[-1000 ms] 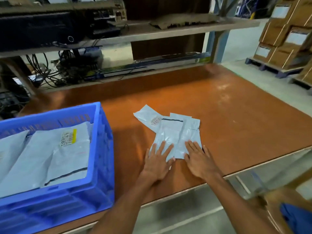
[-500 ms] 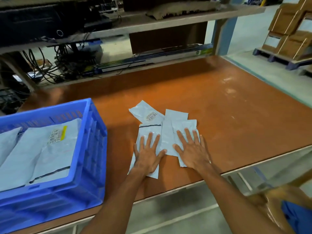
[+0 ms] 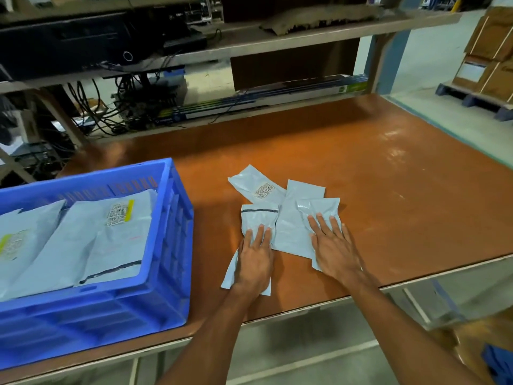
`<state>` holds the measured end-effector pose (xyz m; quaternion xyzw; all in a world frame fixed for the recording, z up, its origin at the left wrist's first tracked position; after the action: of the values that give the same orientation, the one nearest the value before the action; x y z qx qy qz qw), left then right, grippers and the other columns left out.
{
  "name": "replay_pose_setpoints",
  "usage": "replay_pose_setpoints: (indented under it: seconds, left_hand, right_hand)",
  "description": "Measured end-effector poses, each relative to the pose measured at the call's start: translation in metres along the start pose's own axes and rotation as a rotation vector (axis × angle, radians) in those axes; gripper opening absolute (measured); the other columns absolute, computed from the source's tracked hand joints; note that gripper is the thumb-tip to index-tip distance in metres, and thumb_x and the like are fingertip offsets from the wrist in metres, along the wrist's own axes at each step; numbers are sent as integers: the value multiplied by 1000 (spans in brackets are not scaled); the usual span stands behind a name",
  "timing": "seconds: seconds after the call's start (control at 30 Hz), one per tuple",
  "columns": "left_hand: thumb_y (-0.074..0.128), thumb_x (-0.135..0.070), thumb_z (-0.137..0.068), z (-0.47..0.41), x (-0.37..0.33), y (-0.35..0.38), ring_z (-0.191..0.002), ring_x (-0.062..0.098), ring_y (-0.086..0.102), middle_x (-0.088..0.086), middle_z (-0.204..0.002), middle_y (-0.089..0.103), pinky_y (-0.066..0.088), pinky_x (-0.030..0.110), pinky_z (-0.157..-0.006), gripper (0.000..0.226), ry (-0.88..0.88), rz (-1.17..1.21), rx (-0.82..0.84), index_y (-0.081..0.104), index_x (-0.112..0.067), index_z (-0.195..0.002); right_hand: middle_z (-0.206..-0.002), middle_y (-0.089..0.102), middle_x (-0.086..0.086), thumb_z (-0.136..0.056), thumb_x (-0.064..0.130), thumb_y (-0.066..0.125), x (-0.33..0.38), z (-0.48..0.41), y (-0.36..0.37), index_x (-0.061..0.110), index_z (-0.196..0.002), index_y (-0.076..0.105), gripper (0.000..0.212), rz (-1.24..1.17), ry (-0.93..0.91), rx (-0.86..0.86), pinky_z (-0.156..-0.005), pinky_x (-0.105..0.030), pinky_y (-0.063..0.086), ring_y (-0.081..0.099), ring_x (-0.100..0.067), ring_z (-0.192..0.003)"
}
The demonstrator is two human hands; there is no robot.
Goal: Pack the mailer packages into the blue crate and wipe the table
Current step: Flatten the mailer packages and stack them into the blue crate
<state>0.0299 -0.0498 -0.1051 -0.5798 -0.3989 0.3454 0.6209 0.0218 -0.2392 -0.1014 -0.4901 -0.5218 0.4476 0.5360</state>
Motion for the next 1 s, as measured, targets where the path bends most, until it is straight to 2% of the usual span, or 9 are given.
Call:
replay_pose_setpoints:
  seconds: [0.23, 0.37, 0.47, 0.53, 0.63, 0.77, 0.87, 0.93, 1.0]
  left_hand:
    - [71, -9, -87, 14, 7, -14, -149, 37, 19, 19, -160, 21, 22, 51, -118, 65, 0, -63, 40, 42, -1, -144]
    - [80, -3, -73, 17, 28, -88, -109, 34, 64, 17, -130, 62, 56, 37, -89, 46, -77, 185, -280, 66, 0, -117]
    - [62, -13, -92, 13, 60, -157, -125, 34, 51, 10, -147, 50, 45, 41, -104, 48, -122, 233, -485, 53, -4, -138]
    - [56, -12, -93, 14, 85, -212, -115, 38, 57, 11, -146, 51, 49, 45, -98, 46, -109, 189, -667, 52, -3, -138]
    - [35, -18, -91, 33, 143, -280, -106, 39, 60, 8, -143, 53, 51, 47, -88, 50, -159, 90, -758, 54, -6, -135]
    - [20, -22, -88, 86, 250, -298, -108, 37, 58, 5, -144, 48, 48, 48, -91, 54, -256, -72, -688, 49, -10, -132]
    - [19, -21, -86, 132, 341, -263, -106, 36, 57, 5, -124, 50, 47, 50, -80, 38, -324, -176, -524, 51, -14, -106]
    - [38, -14, -85, 169, 390, -235, -95, 35, 58, 8, -107, 48, 45, 45, -68, 11, -288, -290, -423, 49, -16, -83]
    - [43, -7, -77, 205, 432, -212, -86, 37, 60, 12, -101, 53, 39, 41, -57, 11, -310, -318, -349, 50, -14, -73]
  right_hand:
    - [-165, 5, 4, -105, 38, 19, 8, 12, -11, 30, -157, 0, 56, -18, 52, 12, -123, -45, 0, -1, -25, -152]
    - [-163, 21, 5, -105, 30, 24, 30, 7, -59, 24, -156, 17, 51, -111, 53, -124, -122, -51, 10, 12, -30, -151]
    - [-161, 27, 4, -106, 27, 25, 73, -6, -127, 21, -154, 25, 49, -153, -18, -319, -121, -51, 13, 15, -29, -150]
    - [-161, 26, 2, -107, 29, 24, 113, -12, -175, 20, -154, 26, 49, -217, -76, -431, -121, -49, 9, 12, -28, -151]
    - [-159, 31, -1, -106, 33, 22, 191, -8, -234, 19, -153, 30, 50, -319, -198, -595, -121, -49, 13, 16, -28, -150]
    - [-157, 36, 0, -104, 34, 20, 311, 4, -260, 19, -152, 33, 52, -386, -350, -627, -118, -49, 22, 25, -29, -147]
    - [-154, 39, -1, -104, 31, 22, 404, 16, -243, 17, -148, 37, 48, -390, -466, -559, -113, -48, 29, 33, -33, -142]
    - [-152, 42, -3, -103, 29, 24, 462, 24, -223, 15, -144, 41, 47, -390, -507, -496, -110, -48, 32, 38, -37, -137]
    - [-155, 38, -4, -102, 28, 23, 515, 27, -203, 14, -146, 39, 48, -367, -518, -414, -113, -50, 29, 35, -38, -139]
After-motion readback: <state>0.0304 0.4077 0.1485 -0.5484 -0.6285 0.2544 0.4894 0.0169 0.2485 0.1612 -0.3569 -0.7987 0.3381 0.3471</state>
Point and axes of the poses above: each hand's wrist, its own z-axis away from the middle knuckle, its own y-axis out of the palm, x = y × z, the point moved 7 cm from there along -z, towards the middle knuckle
